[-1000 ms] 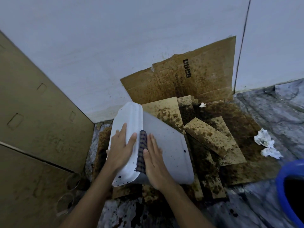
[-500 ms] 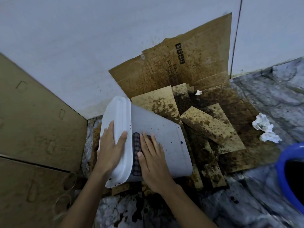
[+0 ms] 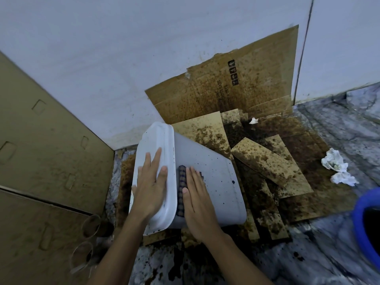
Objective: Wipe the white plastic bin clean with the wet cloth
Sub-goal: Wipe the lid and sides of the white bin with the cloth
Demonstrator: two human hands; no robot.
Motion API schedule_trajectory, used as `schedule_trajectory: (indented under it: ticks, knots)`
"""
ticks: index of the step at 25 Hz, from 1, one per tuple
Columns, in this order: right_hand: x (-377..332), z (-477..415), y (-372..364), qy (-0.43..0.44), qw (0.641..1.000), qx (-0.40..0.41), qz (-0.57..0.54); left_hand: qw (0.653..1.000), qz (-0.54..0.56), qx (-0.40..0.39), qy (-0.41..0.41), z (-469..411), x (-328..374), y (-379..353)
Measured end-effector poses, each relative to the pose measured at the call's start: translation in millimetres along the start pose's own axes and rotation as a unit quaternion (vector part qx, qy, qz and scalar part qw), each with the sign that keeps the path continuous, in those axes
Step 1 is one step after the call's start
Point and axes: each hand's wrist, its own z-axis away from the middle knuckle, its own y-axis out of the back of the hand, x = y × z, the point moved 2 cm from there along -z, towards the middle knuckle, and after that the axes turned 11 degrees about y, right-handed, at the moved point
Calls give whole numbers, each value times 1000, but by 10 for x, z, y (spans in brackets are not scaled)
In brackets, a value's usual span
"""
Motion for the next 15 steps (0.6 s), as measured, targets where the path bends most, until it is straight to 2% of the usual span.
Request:
schedule_trajectory:
  ticks: [8,12,15]
  knots:
    - [88,34,-9,9,999,-28,16,999,38,-6,10,-34,-179,37]
    - [359,99,29,-17,999,-35,31,998,60,-10,16,-13,-274,74]
    - [302,90,19,-24,998,-40,33,998,52,-6,18,-6,-231,57]
